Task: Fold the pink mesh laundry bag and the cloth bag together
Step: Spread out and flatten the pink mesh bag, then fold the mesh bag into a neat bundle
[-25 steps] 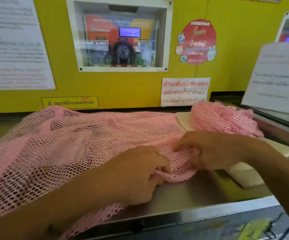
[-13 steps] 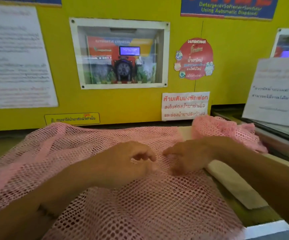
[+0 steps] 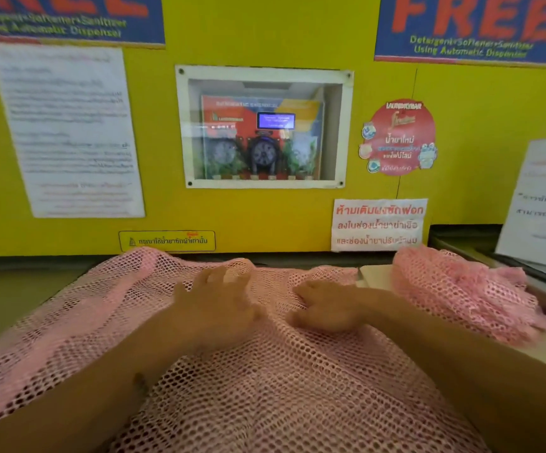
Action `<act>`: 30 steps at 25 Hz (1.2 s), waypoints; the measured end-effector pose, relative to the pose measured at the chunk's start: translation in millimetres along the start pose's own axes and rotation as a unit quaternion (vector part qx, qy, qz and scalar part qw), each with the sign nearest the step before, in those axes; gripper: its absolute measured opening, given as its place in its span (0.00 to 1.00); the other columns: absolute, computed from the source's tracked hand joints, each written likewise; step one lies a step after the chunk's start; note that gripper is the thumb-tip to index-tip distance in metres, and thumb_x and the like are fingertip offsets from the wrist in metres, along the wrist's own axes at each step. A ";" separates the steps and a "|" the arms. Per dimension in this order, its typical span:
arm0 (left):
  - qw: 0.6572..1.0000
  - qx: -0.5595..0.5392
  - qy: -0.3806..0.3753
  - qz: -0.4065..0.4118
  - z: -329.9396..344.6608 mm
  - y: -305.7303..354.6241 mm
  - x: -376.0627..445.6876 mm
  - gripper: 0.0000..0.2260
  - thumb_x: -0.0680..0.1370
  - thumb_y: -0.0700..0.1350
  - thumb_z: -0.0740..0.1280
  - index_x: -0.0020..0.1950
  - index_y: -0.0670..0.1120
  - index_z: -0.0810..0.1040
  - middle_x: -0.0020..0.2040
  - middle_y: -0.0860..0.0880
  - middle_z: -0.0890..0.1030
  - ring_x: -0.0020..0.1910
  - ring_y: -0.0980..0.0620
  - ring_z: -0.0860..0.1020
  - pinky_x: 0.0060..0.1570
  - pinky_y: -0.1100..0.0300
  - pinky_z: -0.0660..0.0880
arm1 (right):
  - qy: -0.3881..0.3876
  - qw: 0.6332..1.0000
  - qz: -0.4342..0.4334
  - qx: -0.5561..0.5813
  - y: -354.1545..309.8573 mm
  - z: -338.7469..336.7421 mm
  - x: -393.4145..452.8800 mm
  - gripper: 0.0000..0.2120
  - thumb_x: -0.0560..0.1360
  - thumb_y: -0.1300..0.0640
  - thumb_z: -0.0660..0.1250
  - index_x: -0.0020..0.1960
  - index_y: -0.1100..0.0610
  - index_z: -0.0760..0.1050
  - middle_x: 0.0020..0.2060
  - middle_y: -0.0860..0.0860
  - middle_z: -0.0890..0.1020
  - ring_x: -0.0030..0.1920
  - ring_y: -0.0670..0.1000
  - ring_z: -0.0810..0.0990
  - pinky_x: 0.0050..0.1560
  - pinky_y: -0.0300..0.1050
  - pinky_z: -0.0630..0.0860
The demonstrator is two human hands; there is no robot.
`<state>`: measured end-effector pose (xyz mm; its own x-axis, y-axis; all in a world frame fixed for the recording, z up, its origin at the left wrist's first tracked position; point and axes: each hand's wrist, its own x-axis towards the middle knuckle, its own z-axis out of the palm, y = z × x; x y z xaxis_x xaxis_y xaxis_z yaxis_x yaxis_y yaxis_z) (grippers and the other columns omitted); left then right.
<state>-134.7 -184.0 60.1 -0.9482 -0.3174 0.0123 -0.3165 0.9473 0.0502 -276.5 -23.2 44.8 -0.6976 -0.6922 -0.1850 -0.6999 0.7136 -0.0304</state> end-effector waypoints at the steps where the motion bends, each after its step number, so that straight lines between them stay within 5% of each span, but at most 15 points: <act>1: 0.998 0.010 -0.044 -0.033 10.2 -9.7 3.7 0.34 0.74 0.72 0.46 0.78 0.63 0.46 0.81 0.49 0.44 0.79 0.42 0.44 0.72 0.30 0.45 | 0.017 1.000 0.011 -0.005 -0.7 -0.9 2.3 0.39 0.73 0.29 0.50 0.76 0.50 0.58 0.78 0.56 0.57 0.76 0.60 0.57 0.72 0.66 0.55; 4: 0.993 0.005 -0.103 -0.065 27.9 -30.7 3.5 0.37 0.69 0.76 0.39 0.76 0.66 0.40 0.80 0.50 0.38 0.78 0.41 0.38 0.68 0.25 0.40 | -0.006 0.998 0.063 -0.021 2.0 0.7 7.1 0.45 0.68 0.23 0.46 0.78 0.46 0.49 0.80 0.55 0.49 0.79 0.61 0.47 0.74 0.68 0.45; 12: 0.990 -0.003 -0.109 -0.085 19.5 -38.0 7.5 0.39 0.65 0.79 0.43 0.74 0.69 0.43 0.81 0.48 0.44 0.78 0.36 0.43 0.66 0.23 0.45 | -0.016 0.999 0.043 -0.017 15.7 2.8 1.3 0.51 0.64 0.19 0.41 0.79 0.47 0.46 0.80 0.53 0.50 0.79 0.58 0.49 0.75 0.66 0.48; 15: 0.995 -0.025 -0.076 -0.068 12.9 -32.3 8.4 0.34 0.72 0.73 0.49 0.77 0.64 0.51 0.80 0.47 0.52 0.78 0.38 0.52 0.70 0.27 0.49 | 0.033 0.998 -0.009 0.058 18.8 -10.8 -20.8 0.39 0.76 0.31 0.51 0.80 0.51 0.49 0.80 0.51 0.52 0.79 0.53 0.52 0.77 0.54 0.51; 20: 0.996 -0.055 0.069 0.022 -1.6 0.1 9.9 0.26 0.78 0.61 0.58 0.74 0.54 0.65 0.76 0.48 0.65 0.73 0.46 0.64 0.72 0.46 0.62 | 0.164 0.984 -0.036 0.062 54.2 -69.1 -83.5 0.30 0.77 0.45 0.65 0.76 0.48 0.61 0.76 0.48 0.63 0.74 0.51 0.62 0.71 0.46 0.59; 25: 0.984 0.018 -0.171 0.038 8.8 41.2 12.2 0.41 0.70 0.76 0.46 0.79 0.58 0.49 0.81 0.47 0.50 0.79 0.43 0.51 0.75 0.42 0.51 | 0.082 0.986 0.146 -0.013 145.6 -92.8 -122.8 0.34 0.75 0.43 0.66 0.77 0.48 0.57 0.77 0.49 0.64 0.72 0.53 0.68 0.68 0.48 0.66; 28: 0.994 0.046 -0.060 0.084 -2.8 73.2 15.4 0.27 0.80 0.64 0.51 0.76 0.55 0.61 0.78 0.48 0.60 0.76 0.45 0.58 0.74 0.46 0.58 | 0.003 0.988 0.151 0.032 179.1 -76.6 -127.1 0.39 0.72 0.37 0.67 0.77 0.47 0.57 0.75 0.47 0.66 0.66 0.53 0.74 0.63 0.50 0.75; 30: 0.993 -0.041 0.045 0.100 -10.6 101.6 16.1 0.22 0.80 0.59 0.58 0.73 0.56 0.67 0.75 0.52 0.67 0.72 0.49 0.65 0.72 0.47 0.63 | 0.011 0.992 0.116 0.057 187.1 -68.1 -129.7 0.35 0.72 0.37 0.66 0.75 0.47 0.63 0.72 0.47 0.69 0.65 0.51 0.73 0.63 0.48 0.73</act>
<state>-181.8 -93.3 76.0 -0.9844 -0.1300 0.1184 -0.1160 0.9861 0.1187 -327.4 192.8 130.0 -0.8417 -0.5098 -0.1778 -0.4999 0.8603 -0.1000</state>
